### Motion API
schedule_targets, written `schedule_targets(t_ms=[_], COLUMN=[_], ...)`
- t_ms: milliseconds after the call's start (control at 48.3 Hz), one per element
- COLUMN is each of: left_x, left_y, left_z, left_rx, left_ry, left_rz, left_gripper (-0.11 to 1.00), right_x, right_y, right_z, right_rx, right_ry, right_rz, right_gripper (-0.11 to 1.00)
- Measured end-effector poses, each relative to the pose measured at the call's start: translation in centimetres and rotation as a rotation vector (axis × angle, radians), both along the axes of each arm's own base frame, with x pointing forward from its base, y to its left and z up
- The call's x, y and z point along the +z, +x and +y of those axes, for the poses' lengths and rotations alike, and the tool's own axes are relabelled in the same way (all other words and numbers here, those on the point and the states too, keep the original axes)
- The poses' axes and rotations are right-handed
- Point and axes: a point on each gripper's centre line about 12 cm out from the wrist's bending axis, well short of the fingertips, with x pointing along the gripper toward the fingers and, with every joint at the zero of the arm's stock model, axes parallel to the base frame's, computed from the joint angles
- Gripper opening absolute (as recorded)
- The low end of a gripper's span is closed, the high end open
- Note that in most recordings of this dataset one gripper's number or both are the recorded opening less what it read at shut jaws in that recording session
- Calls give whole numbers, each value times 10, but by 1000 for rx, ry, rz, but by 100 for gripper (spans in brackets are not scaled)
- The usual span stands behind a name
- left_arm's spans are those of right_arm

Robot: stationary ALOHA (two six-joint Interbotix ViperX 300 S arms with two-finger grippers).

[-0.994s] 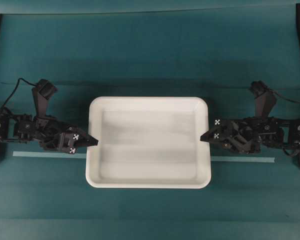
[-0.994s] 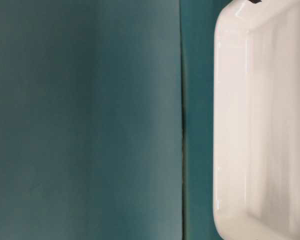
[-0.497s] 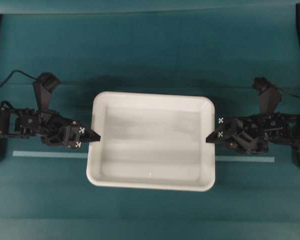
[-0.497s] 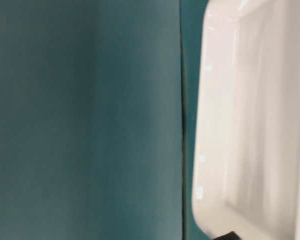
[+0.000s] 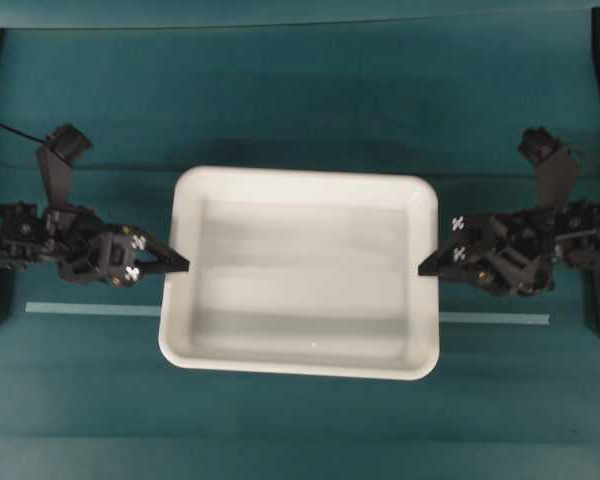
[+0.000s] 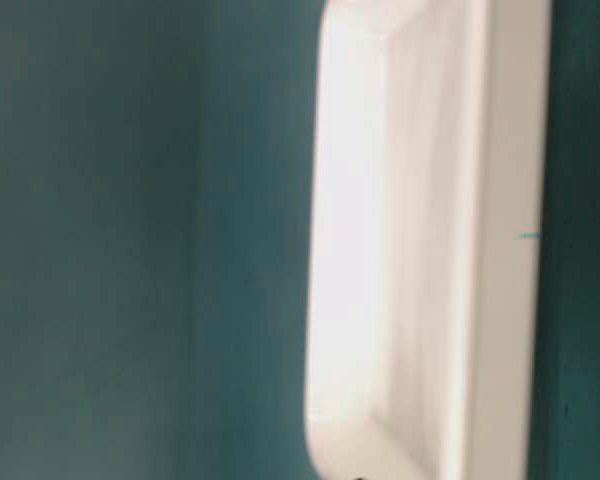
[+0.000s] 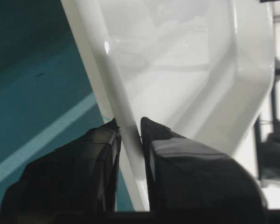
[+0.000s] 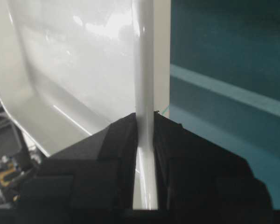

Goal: Lift the white case with both hands.
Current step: 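Raise the tray straight up off the table with both grippers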

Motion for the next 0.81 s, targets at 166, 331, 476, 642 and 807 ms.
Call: schedule_targets(t_ms=[166,331,476,642,807], left_x=[23,45,57,64,74], left_y=[-2,0,3,6,7], left_z=[1,1,1,2,2], left_rx=[7,9,9,10,10], left_ry=[-5,-5,-5,-3,-4], left_rz=[-37,-55,-69,-83,-111], left_gripper=[13,13,13,13,13], right_x=[21,33,42,53,64], right_y=[-5,-10,-13,-13,-16], right_z=[-3,-5,-5,-4,-3], right_rx=[4,-3,0,10,25], right_ry=[7,10,12,16,9], right_rz=[-27,-58,-74,-86,-103], right_gripper=[10,10,10,10,10])
